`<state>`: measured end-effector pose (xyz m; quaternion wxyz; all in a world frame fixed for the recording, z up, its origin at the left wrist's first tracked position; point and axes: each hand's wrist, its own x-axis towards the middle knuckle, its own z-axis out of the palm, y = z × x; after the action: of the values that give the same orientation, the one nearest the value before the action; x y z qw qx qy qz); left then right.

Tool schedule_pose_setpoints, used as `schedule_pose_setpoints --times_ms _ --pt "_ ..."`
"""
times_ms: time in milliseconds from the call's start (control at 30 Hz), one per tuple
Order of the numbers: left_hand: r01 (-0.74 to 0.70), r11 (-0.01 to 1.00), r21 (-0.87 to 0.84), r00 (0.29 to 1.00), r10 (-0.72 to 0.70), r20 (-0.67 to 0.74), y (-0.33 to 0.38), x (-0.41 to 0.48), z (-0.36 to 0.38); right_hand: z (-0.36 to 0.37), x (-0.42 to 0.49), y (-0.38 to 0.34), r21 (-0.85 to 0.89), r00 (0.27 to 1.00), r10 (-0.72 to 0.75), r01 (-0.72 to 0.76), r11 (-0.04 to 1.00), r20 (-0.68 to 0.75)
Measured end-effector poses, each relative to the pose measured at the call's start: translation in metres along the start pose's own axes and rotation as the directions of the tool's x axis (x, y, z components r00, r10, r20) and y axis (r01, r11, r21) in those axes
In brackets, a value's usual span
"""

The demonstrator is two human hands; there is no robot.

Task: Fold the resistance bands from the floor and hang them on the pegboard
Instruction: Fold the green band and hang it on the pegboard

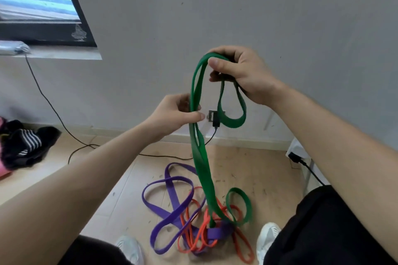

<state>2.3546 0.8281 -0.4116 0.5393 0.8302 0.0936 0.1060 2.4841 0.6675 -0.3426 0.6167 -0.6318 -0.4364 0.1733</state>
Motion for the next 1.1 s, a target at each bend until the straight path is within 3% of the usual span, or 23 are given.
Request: schedule_pose_setpoints --times_ms 133,233,433,567,800,1100 --pt "0.002 0.997 -0.077 0.998 0.003 0.061 -0.005 0.005 0.028 -0.016 -0.002 -0.004 0.045 0.990 -0.035 0.042 0.998 -0.137" --pt "0.038 0.998 -0.041 0.991 -0.033 0.127 -0.014 0.005 0.052 -0.031 -0.003 -0.003 0.080 0.973 -0.039 0.058 0.995 -0.227" --pt "0.076 0.997 -0.020 0.988 -0.073 0.137 -0.023 0.015 0.063 -0.057 -0.007 0.012 0.101 0.932 -0.015 0.055 0.993 -0.363" --pt "0.097 0.993 -0.068 0.992 -0.091 0.082 -0.015 0.021 0.042 -0.079 -0.009 0.030 0.072 0.915 0.055 -0.028 0.997 -0.399" --pt "0.001 0.978 -0.208 0.981 -0.041 -0.189 0.002 0.033 -0.009 -0.098 -0.021 0.072 -0.181 0.947 0.286 -0.310 0.933 -0.147" --pt "-0.147 0.960 -0.240 0.966 0.087 -0.244 0.026 0.029 -0.030 -0.069 -0.016 0.099 -0.401 0.862 0.485 -0.395 0.827 0.151"
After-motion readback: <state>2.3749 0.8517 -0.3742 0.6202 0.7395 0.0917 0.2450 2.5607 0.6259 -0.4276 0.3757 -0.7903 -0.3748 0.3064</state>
